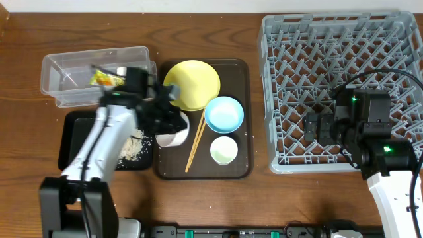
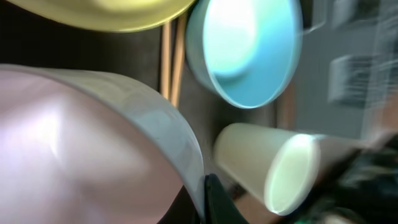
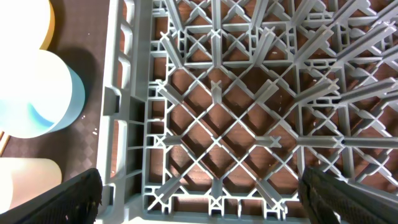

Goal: Sort waste into correct bins and load items into the dishwasher rack

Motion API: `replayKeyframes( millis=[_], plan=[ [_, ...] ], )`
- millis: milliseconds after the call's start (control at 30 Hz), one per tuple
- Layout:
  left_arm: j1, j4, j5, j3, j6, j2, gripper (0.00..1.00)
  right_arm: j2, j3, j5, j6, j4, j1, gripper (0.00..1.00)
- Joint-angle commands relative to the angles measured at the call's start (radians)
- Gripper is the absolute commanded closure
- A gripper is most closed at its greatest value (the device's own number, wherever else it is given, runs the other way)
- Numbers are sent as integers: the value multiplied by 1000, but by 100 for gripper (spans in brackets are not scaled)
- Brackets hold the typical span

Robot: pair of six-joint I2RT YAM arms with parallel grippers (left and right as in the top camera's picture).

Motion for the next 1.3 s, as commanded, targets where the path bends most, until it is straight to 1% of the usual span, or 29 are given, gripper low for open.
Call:
replayKeyframes(
  millis=[0,100,167,200,267,467,533,667,800,1000,1100,1167,1267],
  plan=[
    [-90,19,-282,-2,-69,-3,94,-6,20,1,10,-1,6,1],
    [-161,39,-323,-2,-70,-3,92,-6,20,2,10,-1,6,1],
    [-187,43,-353,-2,-77,-3,84,-6,20,2,9,-1,6,1],
    [-195,43,-367,-2,-91,-3,76,-6,20,1,9,-1,6,1],
    [-200,42,-370,-2,-95,-3,64,-6,20,2,9,-1,6,1],
    [-201,25,-366,10,-95,-26,56,-6,20,2,9,-1,6,1],
    [-203,15,-357,22,-95,-49,54,-6,20,2,9,-1,6,1],
    [-216,20,-278,25,-95,-114,53,-6,20,2,9,-1,6,1],
    [-257,11,-221,24,-95,-131,54,-6,20,2,9,-1,6,1],
    [-374,8,-224,13,-95,-79,53,-6,20,1,9,-9,6,1],
    [-424,8,-281,9,-103,-28,53,-6,20,1,9,-10,6,1],
    [-446,8,-319,9,-131,10,53,-6,20,1,9,-10,6,1],
    [-465,8,-324,9,-141,66,53,-6,20,1,10,-13,6,1]
  ],
)
